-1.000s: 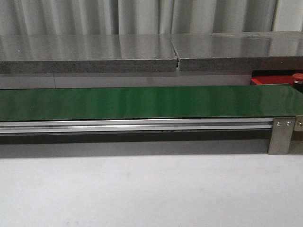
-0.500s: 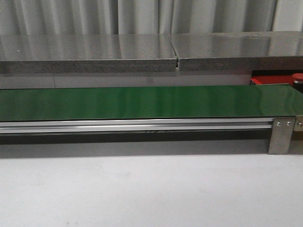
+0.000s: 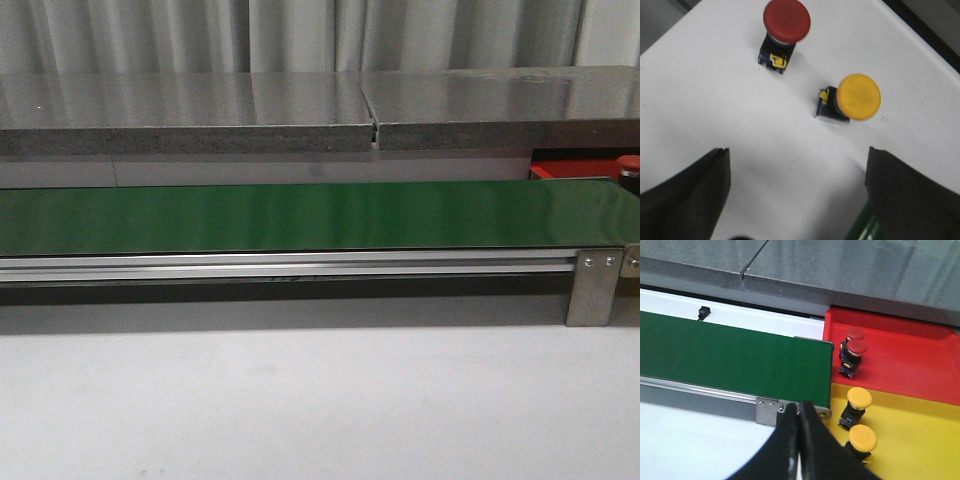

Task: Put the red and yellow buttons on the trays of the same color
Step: 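Carry the yellow button onto the belt's near end, release, then carry the held red button with the left gripper over the belt's near end, then lower the red button onto the belt and open the left gripper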

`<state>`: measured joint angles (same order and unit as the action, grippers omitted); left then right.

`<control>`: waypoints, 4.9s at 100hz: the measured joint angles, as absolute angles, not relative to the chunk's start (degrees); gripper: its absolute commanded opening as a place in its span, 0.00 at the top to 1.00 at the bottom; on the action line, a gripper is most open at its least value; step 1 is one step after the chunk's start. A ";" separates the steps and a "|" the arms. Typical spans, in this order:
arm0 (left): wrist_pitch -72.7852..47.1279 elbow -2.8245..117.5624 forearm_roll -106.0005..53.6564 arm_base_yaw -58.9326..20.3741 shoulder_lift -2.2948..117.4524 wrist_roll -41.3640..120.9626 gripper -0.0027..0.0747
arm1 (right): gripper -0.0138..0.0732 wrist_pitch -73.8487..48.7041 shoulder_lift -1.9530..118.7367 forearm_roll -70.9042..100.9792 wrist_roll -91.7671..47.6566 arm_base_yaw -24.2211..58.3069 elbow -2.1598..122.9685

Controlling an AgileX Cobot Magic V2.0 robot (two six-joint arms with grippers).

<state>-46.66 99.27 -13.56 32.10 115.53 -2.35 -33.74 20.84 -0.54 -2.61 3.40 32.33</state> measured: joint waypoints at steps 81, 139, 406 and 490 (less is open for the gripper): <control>-36.46 117.78 -16.66 32.54 136.19 -5.21 0.28 | 0.92 -33.74 20.84 -0.54 -2.61 3.40 32.33; -33.59 117.78 -18.43 32.43 137.38 -5.33 0.55 | 0.92 -33.74 20.84 -0.54 -2.61 3.40 32.33; -24.00 66.38 -17.15 13.64 95.97 5.36 0.25 | 0.92 -33.74 20.84 -0.54 -2.61 3.40 32.33; -25.61 51.19 -10.45 -1.20 61.49 11.38 0.99 | 0.92 -33.74 20.84 -0.54 -2.61 3.40 32.33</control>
<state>-25.61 51.19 -10.45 -1.20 61.49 11.38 -33.74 20.84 -0.54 -2.61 3.40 32.33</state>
